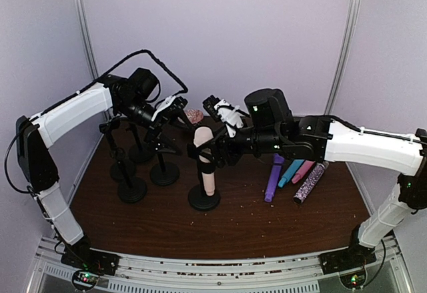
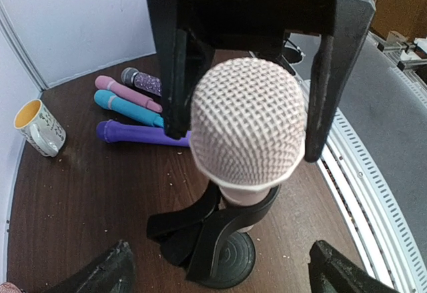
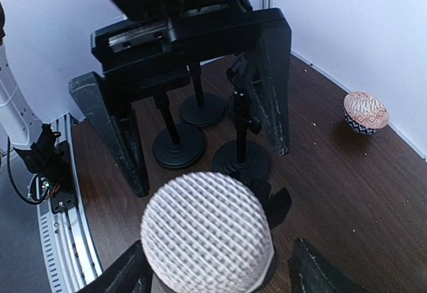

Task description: Remove the microphone from the stand

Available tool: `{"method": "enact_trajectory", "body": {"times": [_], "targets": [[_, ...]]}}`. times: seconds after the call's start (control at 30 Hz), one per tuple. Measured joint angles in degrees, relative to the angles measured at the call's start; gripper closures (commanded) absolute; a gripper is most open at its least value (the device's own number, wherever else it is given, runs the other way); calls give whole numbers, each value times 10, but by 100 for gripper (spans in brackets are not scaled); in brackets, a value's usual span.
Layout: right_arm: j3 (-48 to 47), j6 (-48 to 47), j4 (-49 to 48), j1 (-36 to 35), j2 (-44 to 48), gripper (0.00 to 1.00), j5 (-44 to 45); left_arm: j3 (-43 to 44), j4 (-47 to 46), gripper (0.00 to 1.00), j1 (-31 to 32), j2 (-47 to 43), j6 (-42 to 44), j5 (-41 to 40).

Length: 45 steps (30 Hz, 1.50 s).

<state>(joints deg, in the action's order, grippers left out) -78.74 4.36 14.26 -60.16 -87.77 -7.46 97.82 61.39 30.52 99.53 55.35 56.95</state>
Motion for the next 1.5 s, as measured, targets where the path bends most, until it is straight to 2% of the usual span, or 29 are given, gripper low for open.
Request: {"method": "enact_trajectory", "body": {"times": [0.33,0.77,1.0,1.17,1.27,1.4,1.5], "targets": [[-5,5,14,-2,-16,41,44,17,-3,7,24,61,49,-17],[-5,-54,53,28,-10,49,34,28,-50,10,25,85,26,-29],[-15,-78,71,49,-7,51,27,28,-56,20,29,85,26,-28],[-25,-83,74,52,-6,40,13,26,-38,27,31,85,33,-27],[-25,-79,70,52,-6,38,-1,17,-32,30,32,83,35,-27],[-16,-73,50,48,-5,38,-13,1,-31,36,32,81,30,-28],[-5,-68,37,46,-5,39,-18,-20,-44,45,32,72,15,-30]]}}
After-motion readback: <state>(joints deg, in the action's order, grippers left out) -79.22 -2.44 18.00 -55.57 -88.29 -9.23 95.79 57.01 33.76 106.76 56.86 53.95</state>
